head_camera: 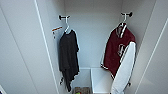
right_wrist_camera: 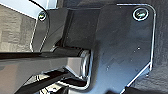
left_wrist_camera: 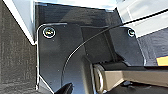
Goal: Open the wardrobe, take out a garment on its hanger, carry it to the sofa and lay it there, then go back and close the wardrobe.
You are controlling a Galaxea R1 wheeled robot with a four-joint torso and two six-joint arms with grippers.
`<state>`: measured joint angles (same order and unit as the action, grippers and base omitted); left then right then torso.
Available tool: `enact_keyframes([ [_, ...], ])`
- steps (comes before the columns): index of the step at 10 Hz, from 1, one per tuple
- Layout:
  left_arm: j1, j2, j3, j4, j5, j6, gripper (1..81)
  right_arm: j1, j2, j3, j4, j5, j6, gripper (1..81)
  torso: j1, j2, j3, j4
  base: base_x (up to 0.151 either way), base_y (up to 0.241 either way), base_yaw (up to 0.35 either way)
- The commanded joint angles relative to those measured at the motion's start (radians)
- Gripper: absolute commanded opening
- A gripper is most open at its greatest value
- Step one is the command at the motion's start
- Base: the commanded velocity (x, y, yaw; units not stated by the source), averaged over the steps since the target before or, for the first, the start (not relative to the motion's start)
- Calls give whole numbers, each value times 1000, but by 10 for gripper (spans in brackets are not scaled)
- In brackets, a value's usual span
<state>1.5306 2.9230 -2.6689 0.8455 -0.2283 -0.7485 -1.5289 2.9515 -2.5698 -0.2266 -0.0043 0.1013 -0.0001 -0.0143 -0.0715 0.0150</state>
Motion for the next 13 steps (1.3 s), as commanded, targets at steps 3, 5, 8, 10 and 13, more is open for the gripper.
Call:
enact_keyframes([
  [3,-37,-5,1,10,30,5,811,45,-1,4,-11,-56,-2,811,0,0,0,0,93,0,0],
  [5,-37,-5,1,10,30,4,811,46,-1,4,-11,-56,-2,811,0,0,0,0,93,0,0],
  [8,-37,-4,1,10,30,3,811,46,0,4,-13,-56,-2,811,0,0,0,0,93,0,0],
  [10,-36,-2,0,10,30,5,811,46,-1,4,-14,-56,-3,811,0,0,0,0,93,0,0],
  [13,-37,-1,1,10,30,5,811,49,0,4,-14,-56,-5,811,0,0,0,0,93,-86,0],
])
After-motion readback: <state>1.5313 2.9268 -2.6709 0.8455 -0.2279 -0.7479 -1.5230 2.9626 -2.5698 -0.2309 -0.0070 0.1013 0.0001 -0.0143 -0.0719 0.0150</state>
